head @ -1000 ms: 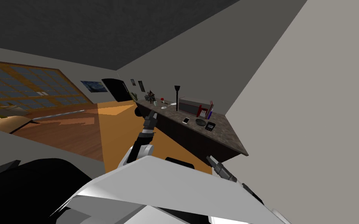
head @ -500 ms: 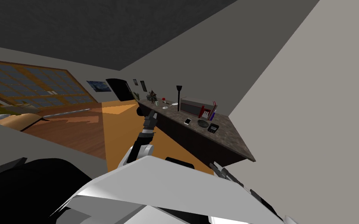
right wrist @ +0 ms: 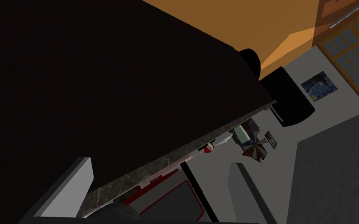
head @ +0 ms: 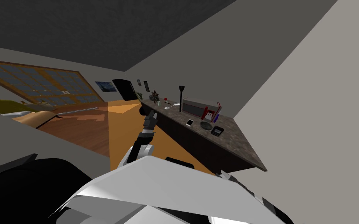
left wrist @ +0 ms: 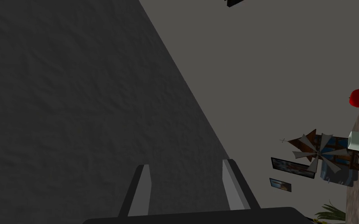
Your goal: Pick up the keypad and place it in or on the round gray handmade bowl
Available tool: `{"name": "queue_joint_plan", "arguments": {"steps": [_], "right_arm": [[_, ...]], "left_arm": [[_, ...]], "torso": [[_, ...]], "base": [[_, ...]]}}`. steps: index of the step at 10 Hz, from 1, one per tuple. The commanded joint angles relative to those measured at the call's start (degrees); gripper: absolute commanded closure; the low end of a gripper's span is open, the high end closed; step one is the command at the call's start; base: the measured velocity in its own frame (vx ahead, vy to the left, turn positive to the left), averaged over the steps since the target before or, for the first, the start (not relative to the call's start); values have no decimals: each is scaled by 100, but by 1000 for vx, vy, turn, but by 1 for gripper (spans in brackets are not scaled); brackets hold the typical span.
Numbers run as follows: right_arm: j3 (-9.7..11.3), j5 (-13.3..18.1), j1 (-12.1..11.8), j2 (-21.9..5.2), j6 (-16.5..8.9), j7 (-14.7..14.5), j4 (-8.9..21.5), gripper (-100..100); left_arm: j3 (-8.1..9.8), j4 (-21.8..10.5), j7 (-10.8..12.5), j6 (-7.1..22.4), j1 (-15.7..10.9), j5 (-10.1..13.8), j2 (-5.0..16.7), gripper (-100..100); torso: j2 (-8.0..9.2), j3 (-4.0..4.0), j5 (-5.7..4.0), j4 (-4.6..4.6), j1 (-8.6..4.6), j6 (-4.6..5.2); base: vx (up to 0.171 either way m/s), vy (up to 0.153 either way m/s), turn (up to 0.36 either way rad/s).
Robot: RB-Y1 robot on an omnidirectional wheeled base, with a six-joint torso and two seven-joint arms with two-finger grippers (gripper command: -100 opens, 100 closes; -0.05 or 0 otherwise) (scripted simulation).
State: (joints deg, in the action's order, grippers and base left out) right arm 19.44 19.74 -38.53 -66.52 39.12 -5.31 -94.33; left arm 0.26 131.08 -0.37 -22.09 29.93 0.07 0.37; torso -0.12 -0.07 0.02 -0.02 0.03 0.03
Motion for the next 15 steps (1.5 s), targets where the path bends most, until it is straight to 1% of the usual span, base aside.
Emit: {"name": "queue_joint_plan", "arguments": {"steps": [1,2,3,4,5,6,7,8,9,10,11,12,13,14,15], "right_arm": [[110,165,43,-286,75,22,256,-100],[110,165,43,-497,75,22,256,-100],[196,318,52,-658,133,33,451,-100],[196,318,52,-839,133,33,451,-100],[196,318,52,-918,133,33,451,-100],[275,466,68,-1145,192,43,636,-100],[275,466,68,-1310,192,43,636,-100],[346,611,91,-1508,252,55,812,-100],[346,611,91,-1695,252,55,812,-100],[410,749,121,-1885,312,67,975,-100],[410,749,121,-2094,312,67,975,-100],[410,749,121,-2117,312,67,975,-100],[466,881,158,-2350,373,80,1126,-100],[466,881,158,-2487,373,80,1126,-100],[514,1006,200,-2688,435,93,1263,-100]], "left_arm": [[0,0,0,0,0,0,0,0],[0,0,0,0,0,0,0,0],[0,0,0,0,0,0,0,0],[0,0,0,0,0,0,0,0],[0,0,0,0,0,0,0,0],[0,0,0,0,0,0,0,0],[0,0,0,0,0,0,0,0],[0,0,0,0,0,0,0,0],[0,0,0,0,0,0,0,0],[0,0,0,0,0,0,0,0],[0,0,0,0,0,0,0,0],[0,0,0,0,0,0,0,0],[0,0,0,0,0,0,0,0],[0,0,0,0,0,0,0,0],[0,0,0,0,0,0,0,0]], "torso": [[0,0,0,0,0,0],[-5,-2,0,-1,1,-4],[-6,-4,-1,-1,-1,-1],[-12,-6,-1,-2,-2,-3],[-13,-7,0,-3,0,-1],[-1,-1,-1,0,0,0],[-6,-3,-1,-1,0,-5],[-7,-4,0,-1,2,0],[-14,-8,0,-3,2,-3],[-13,-8,0,-3,2,0],[-17,-9,1,-3,6,-3],[-16,-9,0,-3,4,-1],[-4,-3,-1,-1,0,1],[-7,-3,-1,-1,-1,-2],[-9,-5,-1,-2,0,0]], "base": [[50,18,137],[53,12,79],[69,10,108],[68,11,69],[29,9,10],[47,13,149],[55,13,79],[76,16,120],[71,9,63],[78,23,112],[73,15,76],[35,-1,6],[52,-2,108],[60,4,80],[81,14,128]]}}
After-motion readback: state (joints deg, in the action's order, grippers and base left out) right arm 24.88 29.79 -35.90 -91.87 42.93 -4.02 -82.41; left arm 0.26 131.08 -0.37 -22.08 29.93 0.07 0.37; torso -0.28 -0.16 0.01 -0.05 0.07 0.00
